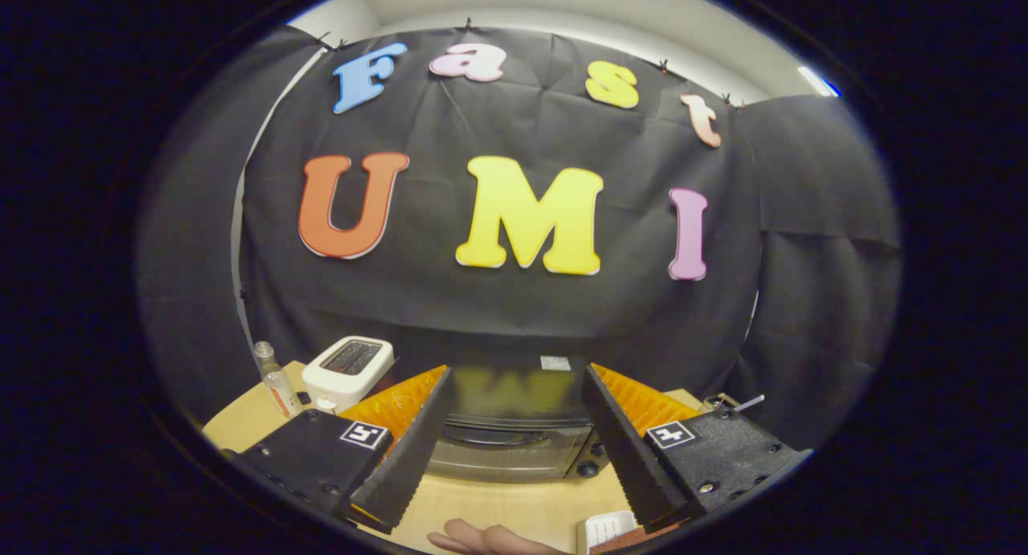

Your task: Open the toaster oven, put the food inside, and close the toaster oven door.

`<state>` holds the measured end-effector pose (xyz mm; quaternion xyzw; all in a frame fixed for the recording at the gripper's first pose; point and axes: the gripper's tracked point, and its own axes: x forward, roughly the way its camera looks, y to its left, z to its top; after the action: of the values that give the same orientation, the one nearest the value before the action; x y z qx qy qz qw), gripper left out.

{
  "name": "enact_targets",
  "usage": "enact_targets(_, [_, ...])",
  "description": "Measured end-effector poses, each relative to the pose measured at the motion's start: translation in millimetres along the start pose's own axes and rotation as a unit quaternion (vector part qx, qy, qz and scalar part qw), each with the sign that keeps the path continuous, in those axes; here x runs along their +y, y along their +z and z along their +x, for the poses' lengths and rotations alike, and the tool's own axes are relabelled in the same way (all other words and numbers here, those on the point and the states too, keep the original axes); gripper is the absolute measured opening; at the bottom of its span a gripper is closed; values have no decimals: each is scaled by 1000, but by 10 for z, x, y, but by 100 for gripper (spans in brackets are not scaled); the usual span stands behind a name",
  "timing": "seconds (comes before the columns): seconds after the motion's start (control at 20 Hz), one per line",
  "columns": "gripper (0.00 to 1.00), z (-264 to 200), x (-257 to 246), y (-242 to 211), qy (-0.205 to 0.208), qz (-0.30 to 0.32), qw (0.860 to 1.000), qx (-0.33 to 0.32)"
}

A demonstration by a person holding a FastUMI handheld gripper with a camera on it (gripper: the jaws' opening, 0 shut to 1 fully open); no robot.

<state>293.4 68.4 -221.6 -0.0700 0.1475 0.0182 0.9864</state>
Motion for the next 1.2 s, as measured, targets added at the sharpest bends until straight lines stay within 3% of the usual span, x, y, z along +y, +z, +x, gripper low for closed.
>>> enact_targets(0.25, [100,553,75,-374,-1,-5,997,71])
enact_targets(0.55, [100,822,78,-676,9,15,990,142])
enact_targets(0.8, [100,841,95,-674,13,55,991,124])
enact_targets(1.2, [100,527,72,-776,22,45,993,107])
